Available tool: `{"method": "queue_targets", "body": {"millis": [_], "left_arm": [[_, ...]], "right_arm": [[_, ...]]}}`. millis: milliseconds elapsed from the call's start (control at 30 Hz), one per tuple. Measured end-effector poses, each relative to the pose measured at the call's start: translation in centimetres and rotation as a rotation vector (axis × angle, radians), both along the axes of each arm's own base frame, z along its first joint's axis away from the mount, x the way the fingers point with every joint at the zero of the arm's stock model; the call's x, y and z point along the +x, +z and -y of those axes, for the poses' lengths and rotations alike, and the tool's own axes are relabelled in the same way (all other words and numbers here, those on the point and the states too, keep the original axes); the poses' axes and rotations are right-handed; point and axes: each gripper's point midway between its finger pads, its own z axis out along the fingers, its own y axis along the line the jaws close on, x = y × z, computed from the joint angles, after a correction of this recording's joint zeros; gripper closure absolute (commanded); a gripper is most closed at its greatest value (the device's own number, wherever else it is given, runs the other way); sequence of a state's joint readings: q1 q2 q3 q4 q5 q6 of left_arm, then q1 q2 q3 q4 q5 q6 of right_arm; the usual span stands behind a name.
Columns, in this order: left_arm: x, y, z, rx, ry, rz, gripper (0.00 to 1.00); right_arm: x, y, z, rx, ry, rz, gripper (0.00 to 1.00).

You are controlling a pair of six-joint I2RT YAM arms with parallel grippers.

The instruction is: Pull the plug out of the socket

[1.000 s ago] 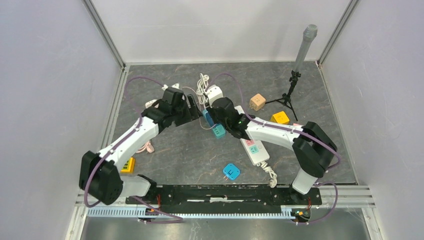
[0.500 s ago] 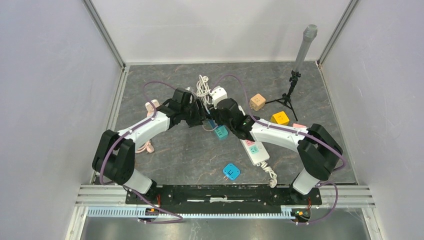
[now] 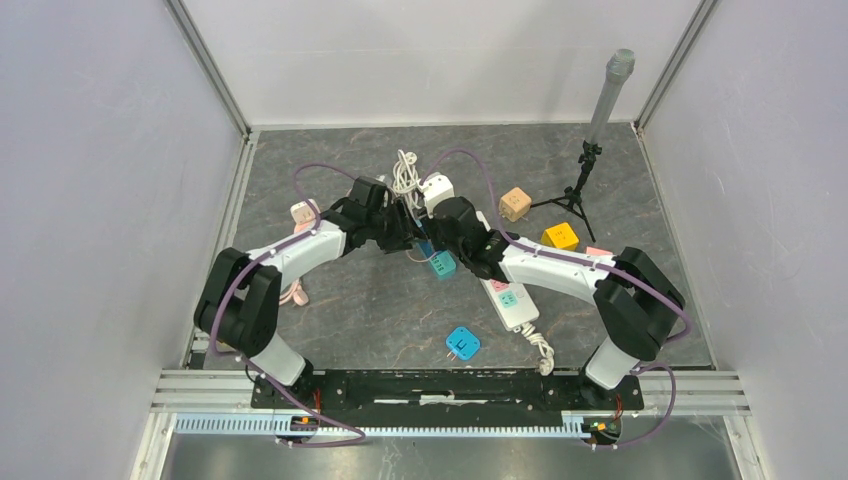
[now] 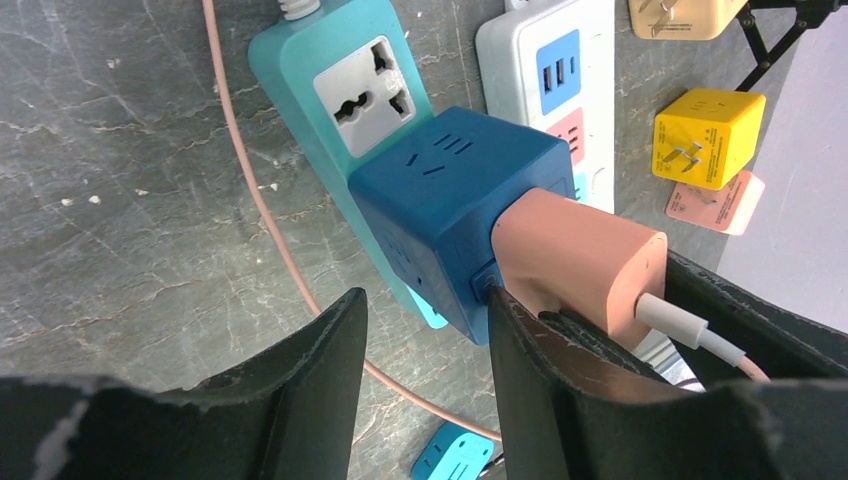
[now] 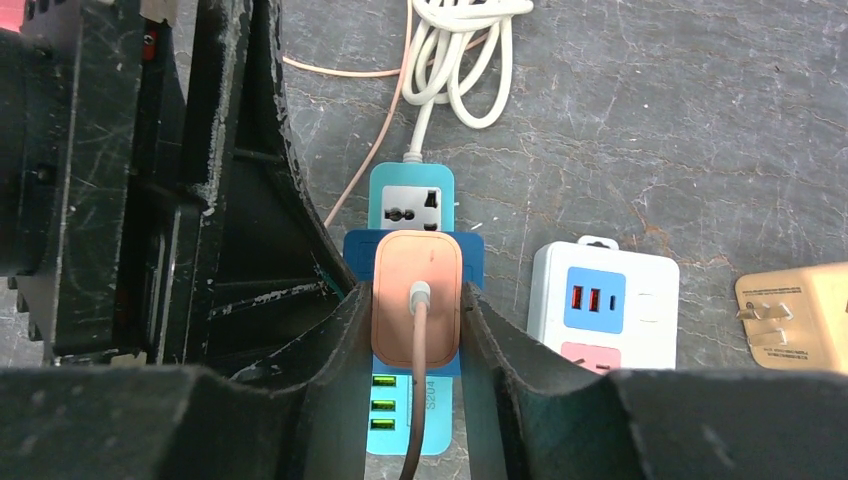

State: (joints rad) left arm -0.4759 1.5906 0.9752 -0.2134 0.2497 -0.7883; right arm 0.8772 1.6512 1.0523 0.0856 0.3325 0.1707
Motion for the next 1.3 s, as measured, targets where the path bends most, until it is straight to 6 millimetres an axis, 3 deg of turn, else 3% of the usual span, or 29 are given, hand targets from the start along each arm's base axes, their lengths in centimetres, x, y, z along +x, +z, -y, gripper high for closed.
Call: {"method": "queue_targets", "body": {"millis": [133, 167, 767, 1300], "left_arm": [[0.1, 0.0, 0.2, -0.012, -0.007, 0.003, 0.49], [0.1, 0.0, 0.2, -0.013, -0.008, 0.004, 0.49], [0.4, -0.3, 0.5, -0.031, -0.012, 0.035, 0.59], [0.3, 0.0, 1.5, -0.051, -0.041, 0.05, 0.64]], "right_arm": [[0.0, 0.0, -0.1, 0.007, -0.003, -0.003, 0.98], [0.0, 0.0, -0.1, 0.008, -0.002, -0.003, 1.0], [0.0, 0.2, -0.2, 0.028, 0.022, -0.031, 1.0], [-0.4, 0.8, 1.2, 0.001, 0.016, -0.019, 1.0]]}}
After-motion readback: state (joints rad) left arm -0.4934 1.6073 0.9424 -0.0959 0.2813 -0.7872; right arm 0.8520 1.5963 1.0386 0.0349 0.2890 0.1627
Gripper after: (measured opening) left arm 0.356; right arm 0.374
